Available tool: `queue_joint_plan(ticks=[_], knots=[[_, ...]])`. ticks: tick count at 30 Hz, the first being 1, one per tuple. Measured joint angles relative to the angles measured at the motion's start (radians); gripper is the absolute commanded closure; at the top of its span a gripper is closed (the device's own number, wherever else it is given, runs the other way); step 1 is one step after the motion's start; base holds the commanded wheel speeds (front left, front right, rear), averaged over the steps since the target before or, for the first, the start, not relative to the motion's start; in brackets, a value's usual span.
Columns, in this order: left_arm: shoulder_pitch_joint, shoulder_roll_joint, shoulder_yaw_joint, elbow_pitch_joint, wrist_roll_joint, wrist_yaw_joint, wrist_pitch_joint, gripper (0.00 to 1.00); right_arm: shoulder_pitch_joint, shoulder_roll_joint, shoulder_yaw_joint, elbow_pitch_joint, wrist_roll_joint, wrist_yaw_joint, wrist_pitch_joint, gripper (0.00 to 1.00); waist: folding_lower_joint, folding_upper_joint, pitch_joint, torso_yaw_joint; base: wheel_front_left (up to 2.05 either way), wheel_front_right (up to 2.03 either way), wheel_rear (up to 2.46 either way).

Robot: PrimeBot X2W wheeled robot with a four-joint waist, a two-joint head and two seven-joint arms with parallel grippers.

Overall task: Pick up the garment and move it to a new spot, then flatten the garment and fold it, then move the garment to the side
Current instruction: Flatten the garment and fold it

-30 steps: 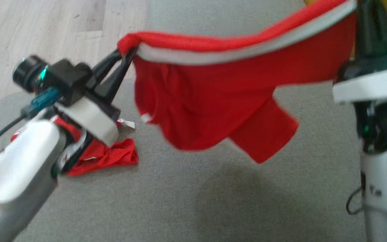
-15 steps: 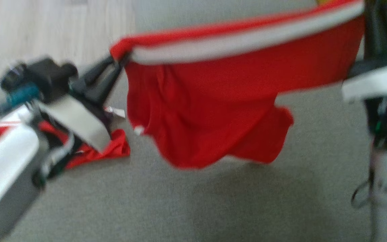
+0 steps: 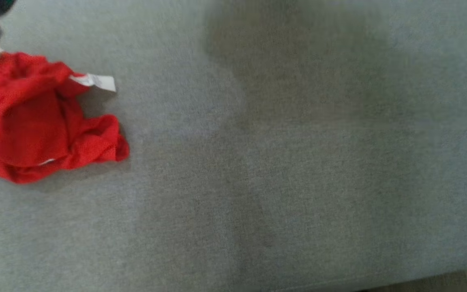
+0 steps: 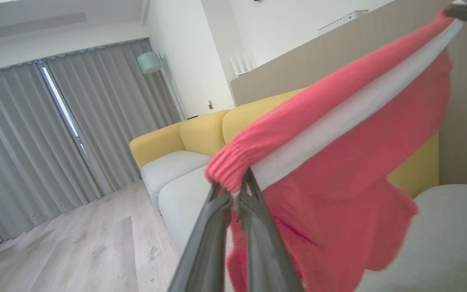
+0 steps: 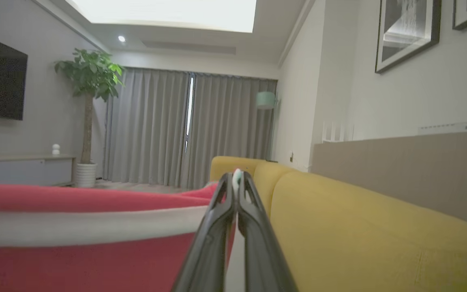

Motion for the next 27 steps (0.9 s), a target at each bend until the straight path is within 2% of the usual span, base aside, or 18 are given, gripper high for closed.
queue_joint_plan(ticks=[4, 10, 15, 20, 27], knots=[[-0.034, -0.057, -0.023, 0.134, 0.024, -0.006, -0.095, 1.0, -0.047, 0.0, 0.007, 0.195, -0.065, 0.0, -0.062, 1.0, -0.0001, 0.0, 0.067, -0.003, 0.0, 0.0, 0.0], [0.05, -0.14, -0.1, 0.274, 0.022, -0.021, -0.203, 1.0, 0.008, -0.029, 0.033, 0.421, -0.115, 0.0, -0.085, 1.0, -0.0004, 0.0, 0.109, 0.02, 0.0, 0.0, 0.0], [0.153, -0.15, -0.188, 0.314, 0.005, -0.029, -0.246, 1.0, 0.06, -0.062, 0.119, 0.547, -0.085, 0.0, -0.083, 1.0, -0.0005, 0.0, 0.097, 0.04, 0.0, 0.0, 0.0], [0.26, -0.143, -0.298, 0.279, -0.041, -0.029, -0.258, 1.0, 0.121, -0.109, 0.233, 0.608, 0.019, 0.0, -0.061, 1.0, -0.0006, 0.0, 0.055, 0.046, 0.0, 0.0, 0.0], [0.379, -0.092, -0.406, 0.205, -0.086, -0.029, -0.265, 1.0, 0.22, -0.168, 0.451, 0.563, 0.225, 0.0, 0.057, 1.0, -0.0008, 0.0001, -0.032, 0.045, 0.0, 0.0, 0.0]])
